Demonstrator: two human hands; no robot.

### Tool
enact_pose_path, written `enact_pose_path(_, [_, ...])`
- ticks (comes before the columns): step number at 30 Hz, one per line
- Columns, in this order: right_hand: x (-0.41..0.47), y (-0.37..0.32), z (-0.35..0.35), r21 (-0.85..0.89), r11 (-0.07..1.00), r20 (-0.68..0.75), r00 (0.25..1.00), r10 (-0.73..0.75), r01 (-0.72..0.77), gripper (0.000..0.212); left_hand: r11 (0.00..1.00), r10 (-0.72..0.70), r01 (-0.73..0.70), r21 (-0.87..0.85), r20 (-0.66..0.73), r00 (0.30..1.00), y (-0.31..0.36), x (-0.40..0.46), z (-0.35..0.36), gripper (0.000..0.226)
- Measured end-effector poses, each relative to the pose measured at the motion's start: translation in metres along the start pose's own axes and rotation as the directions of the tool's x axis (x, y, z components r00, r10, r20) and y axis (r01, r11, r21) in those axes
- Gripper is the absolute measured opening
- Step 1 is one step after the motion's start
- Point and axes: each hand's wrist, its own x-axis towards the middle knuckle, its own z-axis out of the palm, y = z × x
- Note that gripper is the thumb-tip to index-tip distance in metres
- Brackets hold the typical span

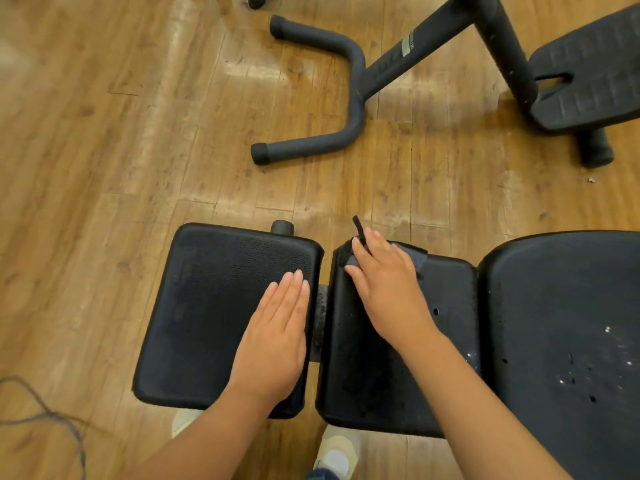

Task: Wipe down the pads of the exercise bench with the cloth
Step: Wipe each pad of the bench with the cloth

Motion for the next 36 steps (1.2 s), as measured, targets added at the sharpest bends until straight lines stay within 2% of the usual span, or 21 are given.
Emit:
enact_pose_path(3, [-0.004, 0.007, 0.001, 0.020, 1.000, -0.049, 0.999, -0.013, 0.014, 0.044, 1.000, -0.011, 0.011, -0.001, -0.005, 1.000, 0.000, 0.001, 0.000, 0.049])
enact_pose_path(12, [-0.014, -0.003, 0.030, 0.110, 0.991, -0.229, 0.968, 0.098, -0.075, 0.041, 0.999, 0.005, -0.005, 0.032, -0.010, 1.000, -0.001, 0.002, 0.004, 0.050])
enact_pose_path(19, [-0.068, -0.027, 0.049, 0.120, 0.990, -0.233, 0.968, 0.095, -0.069, 0.040, 0.998, 0.003, -0.003, 0.064, 0.008, 1.000, -0.002, 0.001, 0.004, 0.051])
enact_pose_path(23, [-0.119, -0.042, 0.065, 0.109, 0.994, -0.191, 0.981, 0.042, -0.022, 0.054, 0.997, 0.007, -0.009, 0.083, 0.023, 1.000, -0.001, 0.001, 0.003, 0.051])
enact_pose_path(28, [-0.186, -0.053, 0.066, 0.020, 0.997, -0.078, 0.994, -0.076, 0.078, 0.039, 0.997, 0.016, -0.018, 0.081, 0.022, 1.000, -0.002, 0.000, 0.002, 0.052])
enact_pose_path(32, [-0.182, -0.057, 0.073, -0.064, 0.997, -0.086, 0.996, -0.039, 0.034, 0.043, 0.998, 0.013, -0.014, 0.067, 0.012, 1.000, -0.001, 0.001, 0.003, 0.051])
enact_pose_path(36, [-0.155, -0.067, 0.074, -0.082, 0.996, -0.173, 0.985, 0.020, -0.035, 0.040, 0.998, 0.012, -0.013, 0.065, 0.005, 1.000, -0.001, 0.001, 0.003, 0.052])
